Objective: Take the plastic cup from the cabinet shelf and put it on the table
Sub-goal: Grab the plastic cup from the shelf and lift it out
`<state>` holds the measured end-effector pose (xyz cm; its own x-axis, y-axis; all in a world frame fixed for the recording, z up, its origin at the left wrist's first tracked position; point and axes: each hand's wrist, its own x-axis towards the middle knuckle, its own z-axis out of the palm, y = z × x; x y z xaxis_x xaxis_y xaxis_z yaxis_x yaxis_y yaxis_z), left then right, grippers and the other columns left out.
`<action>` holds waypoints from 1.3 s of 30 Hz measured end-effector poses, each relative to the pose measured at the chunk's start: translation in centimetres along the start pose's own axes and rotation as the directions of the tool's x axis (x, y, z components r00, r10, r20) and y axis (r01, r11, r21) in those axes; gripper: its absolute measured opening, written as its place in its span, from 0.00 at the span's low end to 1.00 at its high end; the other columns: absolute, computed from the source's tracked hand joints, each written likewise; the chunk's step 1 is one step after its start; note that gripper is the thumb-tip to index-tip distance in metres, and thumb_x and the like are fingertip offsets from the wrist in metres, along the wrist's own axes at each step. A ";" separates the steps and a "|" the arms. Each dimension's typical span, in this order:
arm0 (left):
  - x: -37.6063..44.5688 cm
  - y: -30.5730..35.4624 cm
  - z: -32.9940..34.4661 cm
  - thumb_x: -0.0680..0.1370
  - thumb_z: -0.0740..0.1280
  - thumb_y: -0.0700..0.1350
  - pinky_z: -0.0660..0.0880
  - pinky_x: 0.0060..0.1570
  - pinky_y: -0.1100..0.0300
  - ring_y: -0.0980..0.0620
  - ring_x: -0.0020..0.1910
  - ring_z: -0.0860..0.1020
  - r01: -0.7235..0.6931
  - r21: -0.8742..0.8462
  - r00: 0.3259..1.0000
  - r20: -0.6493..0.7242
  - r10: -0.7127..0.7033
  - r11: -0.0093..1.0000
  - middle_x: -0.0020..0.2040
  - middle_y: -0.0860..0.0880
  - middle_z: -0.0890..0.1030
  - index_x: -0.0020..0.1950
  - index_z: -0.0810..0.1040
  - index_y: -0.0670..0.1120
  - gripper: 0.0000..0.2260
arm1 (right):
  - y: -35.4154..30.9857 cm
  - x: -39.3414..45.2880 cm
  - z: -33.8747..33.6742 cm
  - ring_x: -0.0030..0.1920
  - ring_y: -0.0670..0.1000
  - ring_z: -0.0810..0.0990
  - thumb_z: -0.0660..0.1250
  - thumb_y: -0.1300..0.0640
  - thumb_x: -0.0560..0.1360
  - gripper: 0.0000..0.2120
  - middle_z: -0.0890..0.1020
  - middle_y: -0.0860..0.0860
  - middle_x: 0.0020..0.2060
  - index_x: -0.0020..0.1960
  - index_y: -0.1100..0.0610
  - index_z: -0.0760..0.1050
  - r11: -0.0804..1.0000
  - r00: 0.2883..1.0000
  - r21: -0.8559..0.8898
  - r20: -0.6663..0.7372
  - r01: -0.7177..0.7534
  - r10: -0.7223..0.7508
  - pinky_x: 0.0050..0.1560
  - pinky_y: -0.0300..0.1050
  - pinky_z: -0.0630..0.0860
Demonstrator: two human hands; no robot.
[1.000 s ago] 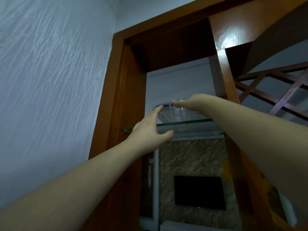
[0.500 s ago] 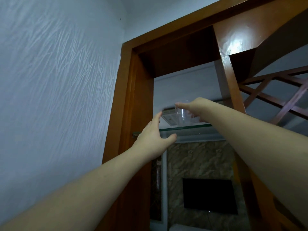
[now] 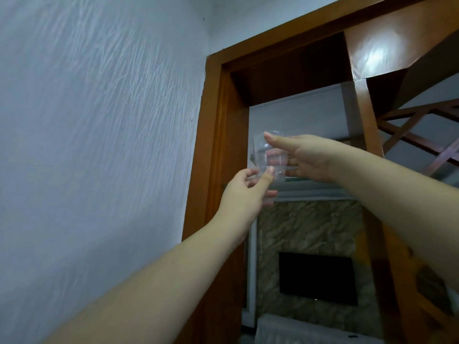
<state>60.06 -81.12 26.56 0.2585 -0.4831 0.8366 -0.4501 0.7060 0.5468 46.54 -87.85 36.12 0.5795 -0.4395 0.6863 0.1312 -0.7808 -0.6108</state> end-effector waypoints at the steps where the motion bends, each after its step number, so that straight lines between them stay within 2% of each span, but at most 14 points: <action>1: -0.3 -0.1 -0.2 0.78 0.68 0.55 0.82 0.52 0.54 0.54 0.50 0.84 0.008 -0.039 1.000 0.002 -0.008 0.999 0.59 0.46 0.82 0.71 0.70 0.47 0.24 | 0.0 -0.5 0.2 0.56 0.51 0.80 0.74 0.35 0.61 0.40 0.81 0.51 0.55 0.66 0.56 0.71 1.000 1.000 0.001 0.003 -0.004 0.004 0.58 0.53 0.76; 5: -1.8 -1.2 -0.7 0.76 0.70 0.52 0.82 0.51 0.54 0.52 0.49 0.85 0.072 -0.154 0.996 0.067 -0.062 0.986 0.58 0.46 0.83 0.67 0.74 0.48 0.21 | 0.4 -3.1 0.7 0.58 0.50 0.78 0.72 0.36 0.65 0.37 0.79 0.51 0.58 0.67 0.54 0.70 0.999 1.000 -0.043 0.014 -0.026 0.027 0.59 0.52 0.74; 9: -4.1 -2.0 -0.3 0.76 0.70 0.53 0.81 0.51 0.57 0.54 0.52 0.84 0.069 -0.183 0.992 0.116 -0.048 0.981 0.57 0.50 0.84 0.66 0.75 0.50 0.20 | 0.5 -6.2 0.9 0.62 0.52 0.74 0.65 0.33 0.68 0.26 0.77 0.50 0.61 0.59 0.47 0.72 0.996 0.999 -0.081 0.030 -0.032 0.035 0.65 0.55 0.68; 13: -6.0 -3.2 1.5 0.76 0.70 0.55 0.80 0.43 0.66 0.59 0.50 0.84 0.075 -0.215 0.987 0.152 -0.043 0.974 0.53 0.55 0.85 0.63 0.76 0.54 0.17 | 1.3 -8.7 0.4 0.63 0.54 0.75 0.61 0.29 0.66 0.37 0.79 0.52 0.61 0.68 0.50 0.68 0.986 0.994 -0.134 -0.061 -0.101 0.093 0.68 0.59 0.65; 15: -6.8 -3.8 3.0 0.76 0.70 0.55 0.79 0.44 0.65 0.61 0.50 0.83 0.105 -0.246 0.981 0.182 -0.060 0.964 0.53 0.56 0.85 0.62 0.77 0.55 0.15 | 1.8 -10.0 -0.4 0.60 0.52 0.76 0.62 0.31 0.68 0.31 0.80 0.51 0.58 0.63 0.48 0.71 0.979 0.988 -0.151 -0.083 -0.139 0.128 0.65 0.56 0.68; 17: -7.5 -4.3 4.8 0.76 0.70 0.53 0.79 0.48 0.62 0.60 0.51 0.83 0.136 -0.294 0.974 0.216 -0.073 0.946 0.54 0.55 0.85 0.61 0.77 0.55 0.14 | 1.9 -11.6 -1.3 0.55 0.49 0.79 0.63 0.32 0.69 0.22 0.81 0.50 0.56 0.56 0.45 0.72 0.974 0.982 -0.143 -0.103 -0.175 0.161 0.56 0.49 0.74; 18: -7.8 -4.6 5.9 0.76 0.70 0.52 0.79 0.49 0.61 0.60 0.51 0.83 0.148 -0.321 0.970 0.230 -0.075 0.936 0.54 0.54 0.85 0.61 0.77 0.54 0.14 | 2.0 -12.5 -1.8 0.54 0.48 0.80 0.64 0.33 0.69 0.22 0.81 0.50 0.56 0.57 0.45 0.72 0.971 0.978 -0.148 -0.122 -0.189 0.171 0.53 0.46 0.75; 19: -8.1 -4.8 6.9 0.77 0.70 0.52 0.79 0.48 0.62 0.59 0.51 0.83 0.155 -0.345 0.968 0.241 -0.072 0.926 0.54 0.54 0.85 0.60 0.77 0.55 0.13 | 2.1 -13.2 -2.4 0.54 0.48 0.80 0.64 0.33 0.69 0.25 0.80 0.50 0.57 0.60 0.47 0.72 0.966 0.973 -0.162 -0.146 -0.201 0.178 0.53 0.46 0.75; 22: -9.1 -5.1 10.4 0.76 0.70 0.53 0.78 0.49 0.60 0.58 0.51 0.83 0.175 -0.391 0.958 0.281 -0.064 0.903 0.51 0.56 0.86 0.58 0.78 0.55 0.11 | 2.7 -15.5 -4.4 0.59 0.51 0.78 0.64 0.31 0.68 0.33 0.79 0.51 0.59 0.64 0.50 0.70 0.940 0.960 -0.240 -0.199 -0.241 0.196 0.64 0.54 0.70; 24: -10.0 -5.0 12.8 0.76 0.70 0.52 0.78 0.53 0.57 0.56 0.51 0.84 0.214 -0.419 0.943 0.326 -0.074 0.882 0.51 0.55 0.86 0.59 0.78 0.54 0.12 | 2.8 -17.4 -6.0 0.58 0.49 0.78 0.64 0.30 0.67 0.37 0.80 0.50 0.58 0.67 0.52 0.69 0.920 0.947 -0.271 -0.234 -0.282 0.221 0.64 0.53 0.71; 27: -11.3 -4.2 16.6 0.76 0.71 0.52 0.78 0.52 0.57 0.55 0.53 0.84 0.253 -0.457 0.921 0.384 -0.067 0.853 0.52 0.53 0.86 0.59 0.79 0.55 0.12 | 2.5 -20.6 -8.7 0.56 0.47 0.80 0.65 0.30 0.67 0.35 0.81 0.48 0.56 0.65 0.52 0.71 0.905 0.923 -0.277 -0.307 -0.322 0.234 0.57 0.46 0.74; 31: -13.2 -2.0 21.8 0.76 0.71 0.52 0.79 0.51 0.60 0.57 0.52 0.83 0.289 -0.492 0.889 0.456 -0.040 0.821 0.53 0.55 0.86 0.60 0.78 0.55 0.13 | 2.0 -25.0 -12.7 0.56 0.48 0.80 0.66 0.29 0.66 0.35 0.81 0.49 0.58 0.64 0.50 0.71 0.887 0.908 -0.314 -0.358 -0.338 0.219 0.60 0.49 0.74; 35: -15.4 0.8 27.4 0.76 0.71 0.53 0.77 0.55 0.57 0.59 0.52 0.83 0.308 -0.514 0.864 0.504 -0.009 0.800 0.51 0.58 0.86 0.59 0.78 0.56 0.12 | 1.4 -29.9 -17.2 0.52 0.45 0.82 0.66 0.29 0.66 0.25 0.82 0.46 0.53 0.55 0.44 0.74 0.875 0.879 -0.312 -0.421 -0.371 0.223 0.50 0.41 0.78; 39: -18.4 3.8 33.8 0.78 0.70 0.48 0.80 0.48 0.62 0.55 0.50 0.84 0.364 -0.569 0.830 0.558 0.021 0.737 0.50 0.52 0.87 0.59 0.78 0.53 0.10 | 0.2 -35.4 -22.2 0.54 0.44 0.81 0.65 0.26 0.63 0.32 0.83 0.44 0.53 0.59 0.44 0.75 0.830 0.834 -0.354 -0.507 -0.431 0.217 0.55 0.45 0.75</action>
<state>24.70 -87.04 12.08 -0.2721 -0.6749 0.6859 0.2492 0.6391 0.7277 8.24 -82.32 20.45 0.1040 -0.7610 0.6404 -0.4258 -0.6159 -0.6628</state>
